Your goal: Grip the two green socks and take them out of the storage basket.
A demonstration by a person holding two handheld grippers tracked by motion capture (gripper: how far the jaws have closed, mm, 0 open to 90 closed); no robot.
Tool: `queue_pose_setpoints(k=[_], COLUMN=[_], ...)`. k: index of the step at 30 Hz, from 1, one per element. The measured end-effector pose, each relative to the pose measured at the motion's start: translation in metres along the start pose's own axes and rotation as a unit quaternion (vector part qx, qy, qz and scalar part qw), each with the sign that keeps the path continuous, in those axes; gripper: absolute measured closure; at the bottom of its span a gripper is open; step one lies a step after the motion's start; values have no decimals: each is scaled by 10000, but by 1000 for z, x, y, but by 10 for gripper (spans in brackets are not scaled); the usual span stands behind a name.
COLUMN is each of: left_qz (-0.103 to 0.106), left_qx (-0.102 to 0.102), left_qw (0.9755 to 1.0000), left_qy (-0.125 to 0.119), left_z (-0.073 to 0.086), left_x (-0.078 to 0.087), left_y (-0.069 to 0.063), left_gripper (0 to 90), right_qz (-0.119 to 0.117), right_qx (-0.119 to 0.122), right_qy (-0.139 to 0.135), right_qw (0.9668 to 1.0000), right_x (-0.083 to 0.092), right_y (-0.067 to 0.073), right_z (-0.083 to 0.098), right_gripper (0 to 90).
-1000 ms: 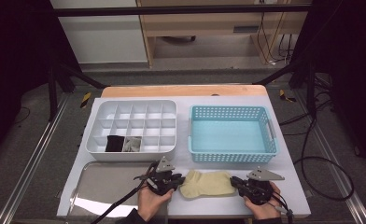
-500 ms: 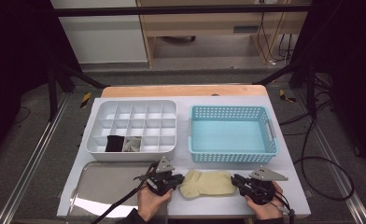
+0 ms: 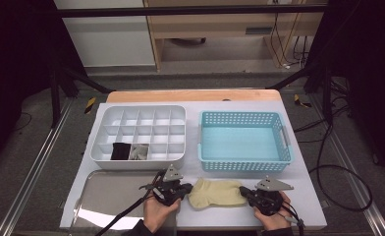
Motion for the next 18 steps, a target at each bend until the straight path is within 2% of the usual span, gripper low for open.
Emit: queue_pose_setpoints(k=[4, 8, 10, 12, 14, 16, 17, 18], left_qz=[-60, -31, 18, 30, 35, 10, 1, 6], left_qx=[-23, -2, 14, 13, 25, -1, -7, -9], left_qw=[10000, 10000, 10000, 10000, 10000, 10000, 10000, 10000], left_qy=[-20, 20, 20, 20, 30, 32, 35, 42], left_z=[-1, 1, 2, 2, 2, 2, 2, 2], left_x=[0, -2, -4, -4, -3, -3, -2, -2], left_y=[2, 3, 1, 0, -1, -2, -2, -4], left_gripper=[788, 747, 755, 784, 802, 819, 828, 833], right_qz=[136, 142, 186, 206, 238, 318, 191, 161], right_qx=[-160, -281, -302, -284, -288, -269, -312, -379], right_qy=[-164, 29, 195, 171, 177, 150, 179, 192], right_qw=[9996, 9995, 9992, 9992, 9991, 9990, 9992, 9990], right_x=[13, 10, 5, 5, 5, 4, 4, 4], right_y=[-9, -11, -11, -11, -11, -10, -9, -10], right_z=[-4, 4, 8, 9, 9, 10, 10, 10], right_gripper=[845, 779, 745, 730, 736, 815, 862, 871])
Point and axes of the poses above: each handheld gripper's, and its own axes: x roughly backward along the jaws, z roughly out of its underside, y roughly to its left, the point moved 7 cm from there along -x, roughly forward along the jaws, and after that the axes turned 10 degrees about -x, right-handed, at the moved point
